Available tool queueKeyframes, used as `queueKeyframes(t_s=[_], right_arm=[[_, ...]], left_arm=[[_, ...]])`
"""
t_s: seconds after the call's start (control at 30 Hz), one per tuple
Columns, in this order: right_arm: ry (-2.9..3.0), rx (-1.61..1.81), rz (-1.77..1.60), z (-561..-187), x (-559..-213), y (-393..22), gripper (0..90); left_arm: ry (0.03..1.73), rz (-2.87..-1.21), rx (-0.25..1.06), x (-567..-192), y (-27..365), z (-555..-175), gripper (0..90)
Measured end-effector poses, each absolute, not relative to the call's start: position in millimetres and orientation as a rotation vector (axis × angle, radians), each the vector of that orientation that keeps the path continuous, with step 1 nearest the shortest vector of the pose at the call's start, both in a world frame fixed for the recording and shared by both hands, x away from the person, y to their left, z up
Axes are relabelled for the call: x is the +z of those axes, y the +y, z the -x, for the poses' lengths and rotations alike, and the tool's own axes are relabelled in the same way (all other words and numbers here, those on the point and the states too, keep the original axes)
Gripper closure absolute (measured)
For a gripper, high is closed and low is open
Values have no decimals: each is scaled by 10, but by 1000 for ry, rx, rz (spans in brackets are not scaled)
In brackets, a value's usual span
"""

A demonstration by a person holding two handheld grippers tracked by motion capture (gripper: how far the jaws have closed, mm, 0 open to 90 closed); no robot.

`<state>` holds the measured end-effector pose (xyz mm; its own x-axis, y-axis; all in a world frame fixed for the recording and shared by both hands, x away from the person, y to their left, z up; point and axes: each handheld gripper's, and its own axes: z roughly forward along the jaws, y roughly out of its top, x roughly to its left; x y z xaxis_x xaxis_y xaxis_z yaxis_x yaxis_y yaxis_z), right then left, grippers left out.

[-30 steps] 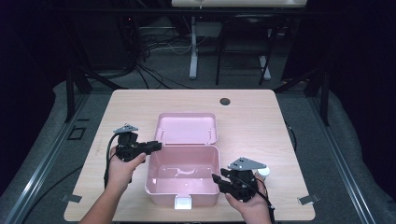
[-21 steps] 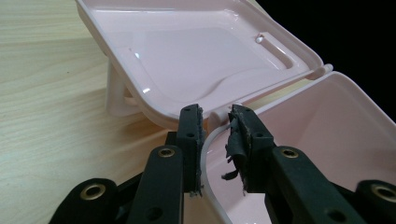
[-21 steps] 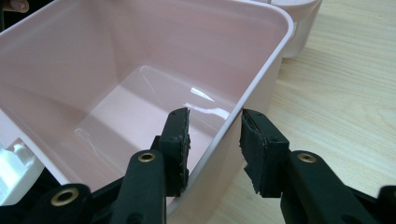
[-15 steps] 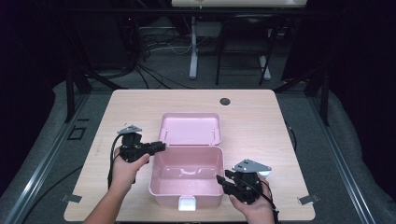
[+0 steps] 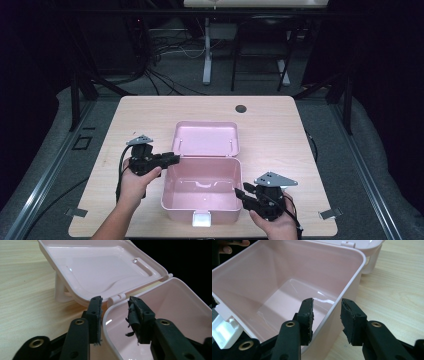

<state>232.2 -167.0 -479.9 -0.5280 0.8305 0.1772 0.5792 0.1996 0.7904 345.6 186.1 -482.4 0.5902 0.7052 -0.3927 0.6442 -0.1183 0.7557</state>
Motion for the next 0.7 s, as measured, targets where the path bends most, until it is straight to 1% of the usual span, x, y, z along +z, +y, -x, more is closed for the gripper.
queueKeyframes(t_s=[0.3, 0.53, 0.7], right_arm=[[2181, 1250, -1340, -2348, -4677, -1757, 600], [2199, 1216, -1345, -2443, -4554, -1834, 583], [2211, 1173, -1351, -2520, -4491, -1883, 577]], left_arm=[[1078, -1861, 103, -4755, 1914, -3375, 586], [1088, -1859, 117, -4738, 2031, -3312, 572], [1105, -1863, 153, -4710, 2140, -3291, 567]])
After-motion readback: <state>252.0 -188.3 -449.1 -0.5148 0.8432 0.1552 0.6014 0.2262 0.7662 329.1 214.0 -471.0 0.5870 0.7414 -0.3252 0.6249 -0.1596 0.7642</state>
